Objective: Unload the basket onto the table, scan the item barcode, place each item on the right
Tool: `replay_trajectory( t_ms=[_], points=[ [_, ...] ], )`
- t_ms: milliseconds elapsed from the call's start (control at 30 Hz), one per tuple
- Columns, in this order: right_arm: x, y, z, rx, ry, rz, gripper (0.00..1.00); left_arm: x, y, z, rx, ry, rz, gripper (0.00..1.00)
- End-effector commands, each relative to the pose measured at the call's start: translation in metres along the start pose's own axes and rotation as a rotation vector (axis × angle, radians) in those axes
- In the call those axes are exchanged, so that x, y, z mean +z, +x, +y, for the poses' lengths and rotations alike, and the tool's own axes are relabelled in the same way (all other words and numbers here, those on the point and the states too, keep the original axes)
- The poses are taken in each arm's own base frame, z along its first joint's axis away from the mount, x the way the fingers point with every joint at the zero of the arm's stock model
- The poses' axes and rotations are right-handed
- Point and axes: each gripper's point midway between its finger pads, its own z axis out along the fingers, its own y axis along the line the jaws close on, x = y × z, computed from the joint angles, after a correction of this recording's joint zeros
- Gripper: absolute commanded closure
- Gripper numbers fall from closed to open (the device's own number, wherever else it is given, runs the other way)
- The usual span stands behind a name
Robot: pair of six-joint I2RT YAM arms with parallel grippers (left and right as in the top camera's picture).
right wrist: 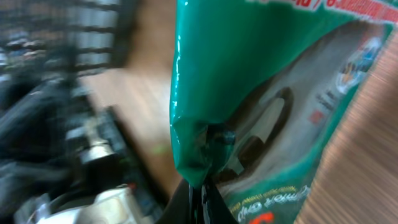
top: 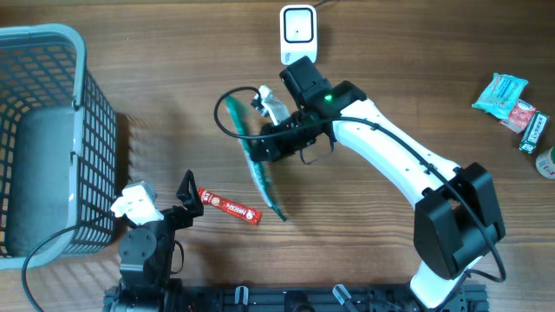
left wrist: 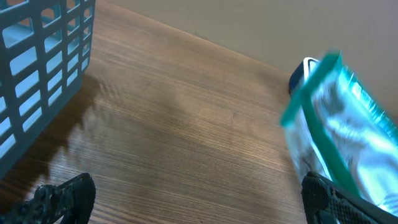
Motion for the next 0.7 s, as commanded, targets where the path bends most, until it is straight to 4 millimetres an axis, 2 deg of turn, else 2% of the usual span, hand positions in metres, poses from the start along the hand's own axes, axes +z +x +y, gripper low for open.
replay_trajectory(
  t_ms=[0,133,233,333,367,400,467,533,567,600,633,667],
  points=[
    [-0.028,-0.008,0.047,-0.076,-0.36,-0.03,0.95,0.0,0.001,-0.002,0.002,0.014,0.0,0.01],
    [-0.029,-0.004,0.021,-0.012,-0.317,-0.044,0.95,0.0,0.001,-0.002,0.002,0.014,-0.001,0.0],
    [-0.008,0.016,-0.006,0.098,-0.338,-0.014,0.96,0.0,0.001,-0.002,0.002,0.014,-0.001,0.0],
    [0.005,0.031,-0.011,0.126,-0.498,-0.001,0.95,0.0,0.001,-0.002,0.002,0.014,-0.001,0.0],
    [0.01,0.035,-0.018,0.143,-0.5,-0.001,0.95,0.0,0.001,-0.002,0.002,0.014,-0.001,0.0],
    [0.016,0.039,-0.029,0.157,-0.463,-0.008,0.95,0.0,0.001,-0.002,0.002,0.014,-0.001,0.0],
    [0.026,0.044,-0.068,0.243,-0.262,-0.022,0.95,0.0,0.001,-0.002,0.002,0.014,-0.001,0.0],
    [0.026,0.053,-0.104,0.32,-0.075,-0.024,0.96,0.0,0.001,-0.002,0.002,0.014,0.0,0.0],
    [0.026,0.056,-0.107,0.314,-0.059,-0.016,0.93,0.0,0.001,-0.002,0.002,0.014,-0.001,0.0],
    [0.026,0.059,-0.106,0.303,-0.059,-0.009,0.83,0.0,0.001,-0.002,0.002,0.014,0.0,0.0],
    [0.027,0.06,-0.104,0.295,-0.063,-0.002,0.62,0.0,0.001,-0.002,0.002,0.014,-0.001,0.0],
    [0.028,0.06,-0.103,0.292,-0.063,0.0,0.57,0.0,0.001,-0.002,0.002,0.014,-0.001,0.0]
  ],
)
